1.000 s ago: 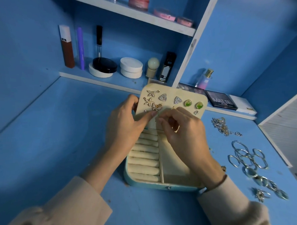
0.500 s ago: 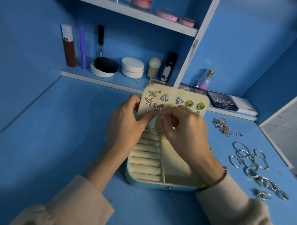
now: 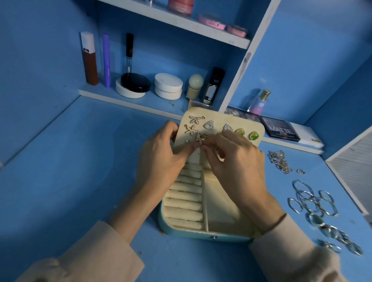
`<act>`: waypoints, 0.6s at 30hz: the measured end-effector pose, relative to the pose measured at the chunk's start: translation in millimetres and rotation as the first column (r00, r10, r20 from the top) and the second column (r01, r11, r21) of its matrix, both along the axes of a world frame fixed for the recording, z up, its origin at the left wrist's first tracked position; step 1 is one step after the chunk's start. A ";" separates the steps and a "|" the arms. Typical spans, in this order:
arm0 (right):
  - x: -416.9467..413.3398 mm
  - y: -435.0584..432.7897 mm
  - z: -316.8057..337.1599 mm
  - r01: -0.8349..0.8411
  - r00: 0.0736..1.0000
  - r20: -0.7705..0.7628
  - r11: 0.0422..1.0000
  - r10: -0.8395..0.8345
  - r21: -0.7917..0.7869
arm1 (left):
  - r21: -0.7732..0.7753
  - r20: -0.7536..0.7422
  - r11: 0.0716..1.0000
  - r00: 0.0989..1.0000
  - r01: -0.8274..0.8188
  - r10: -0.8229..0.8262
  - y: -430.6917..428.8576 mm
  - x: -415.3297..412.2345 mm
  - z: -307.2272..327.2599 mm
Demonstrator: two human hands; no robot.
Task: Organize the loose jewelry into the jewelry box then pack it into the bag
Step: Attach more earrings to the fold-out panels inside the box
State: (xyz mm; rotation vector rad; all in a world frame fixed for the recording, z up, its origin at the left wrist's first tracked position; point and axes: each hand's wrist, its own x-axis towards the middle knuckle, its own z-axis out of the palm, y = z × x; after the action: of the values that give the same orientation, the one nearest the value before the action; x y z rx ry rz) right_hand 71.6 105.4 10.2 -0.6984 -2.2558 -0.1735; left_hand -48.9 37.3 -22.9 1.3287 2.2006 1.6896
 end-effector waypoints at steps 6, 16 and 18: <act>1.6 0.2 -2.4 -0.010 1.000 0.020 1.000 0.010 -0.004 | -0.013 -0.013 1.000 1.000 0.006 -0.006 -1.9 0.6 2.2; 9.1 4.9 19.7 0.000 1.000 0.025 0.998 -0.001 0.069 | 0.017 -0.013 1.000 1.000 -0.008 0.008 -1.0 4.3 5.5; 9.5 13.5 31.3 0.029 0.990 0.132 0.993 -0.045 0.119 | 0.023 -0.009 1.000 1.000 -0.016 0.016 -0.7 4.2 5.1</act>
State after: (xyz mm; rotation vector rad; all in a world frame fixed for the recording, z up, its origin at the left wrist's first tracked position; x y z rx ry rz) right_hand 81.1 118.9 41.5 -0.6844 -2.3403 -0.3777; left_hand -44.7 36.6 -17.9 1.3305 2.2093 1.7233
